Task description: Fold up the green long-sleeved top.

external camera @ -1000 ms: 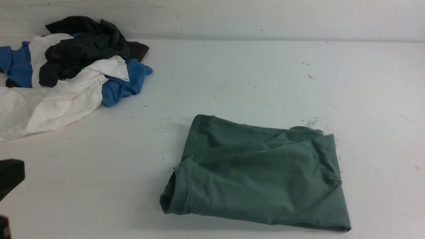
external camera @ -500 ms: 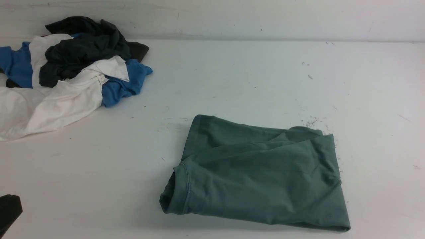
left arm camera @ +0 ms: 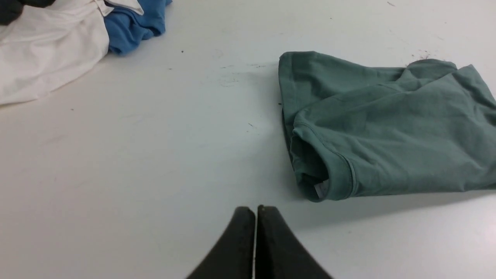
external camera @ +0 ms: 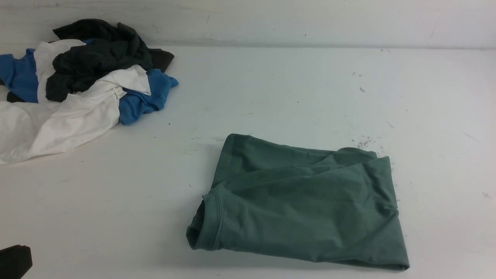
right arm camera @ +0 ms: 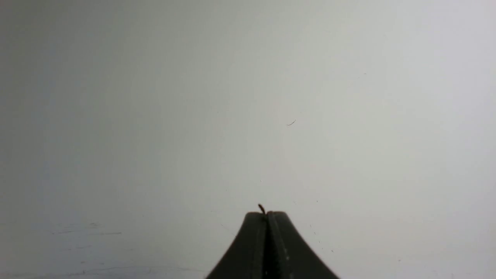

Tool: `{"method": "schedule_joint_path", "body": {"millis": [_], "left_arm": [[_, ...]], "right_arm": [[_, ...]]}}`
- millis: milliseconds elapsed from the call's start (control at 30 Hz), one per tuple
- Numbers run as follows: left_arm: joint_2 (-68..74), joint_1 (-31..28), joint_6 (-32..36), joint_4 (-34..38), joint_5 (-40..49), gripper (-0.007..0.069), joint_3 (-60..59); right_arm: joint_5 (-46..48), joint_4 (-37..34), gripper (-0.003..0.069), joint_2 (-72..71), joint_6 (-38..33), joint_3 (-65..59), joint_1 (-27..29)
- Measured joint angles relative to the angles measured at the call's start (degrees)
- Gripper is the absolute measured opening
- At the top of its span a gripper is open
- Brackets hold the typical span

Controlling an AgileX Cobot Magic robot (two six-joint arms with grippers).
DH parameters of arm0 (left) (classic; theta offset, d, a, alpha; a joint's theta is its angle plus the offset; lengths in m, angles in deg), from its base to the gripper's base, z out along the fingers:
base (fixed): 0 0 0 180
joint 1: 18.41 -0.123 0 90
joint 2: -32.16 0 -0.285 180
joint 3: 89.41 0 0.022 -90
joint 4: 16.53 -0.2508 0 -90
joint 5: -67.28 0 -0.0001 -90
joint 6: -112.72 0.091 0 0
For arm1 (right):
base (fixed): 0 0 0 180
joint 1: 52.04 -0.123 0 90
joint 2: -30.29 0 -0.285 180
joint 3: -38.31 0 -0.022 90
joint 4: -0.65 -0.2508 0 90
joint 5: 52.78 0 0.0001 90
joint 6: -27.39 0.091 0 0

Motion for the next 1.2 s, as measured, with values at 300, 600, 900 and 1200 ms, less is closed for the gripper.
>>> {"method": "schedule_joint_path", "body": {"millis": [300,600,900,1200], "left_arm": [[0.0,0.0,0.0,0.0,0.2,-0.0004,0.0],[0.0,0.0,0.5,-3.1,-1.2,-0.0004,-0.6],[-8.0,0.0,-6.6,-17.4,-20.1,-0.0004,-15.8],[-14.8,0.0,-8.5,-20.2,-24.2,-0.0004,-28.7]], "right_arm": [[0.0,0.0,-0.0013,0.0,0.0,0.0,0.0],[0.0,0.0,-0.0013,0.0,0.0,0.0,0.0],[0.0,0.0,-0.0013,0.0,0.0,0.0,0.0],[0.3,0.0,-0.0013,0.0,0.3,0.0,0.0]]}}
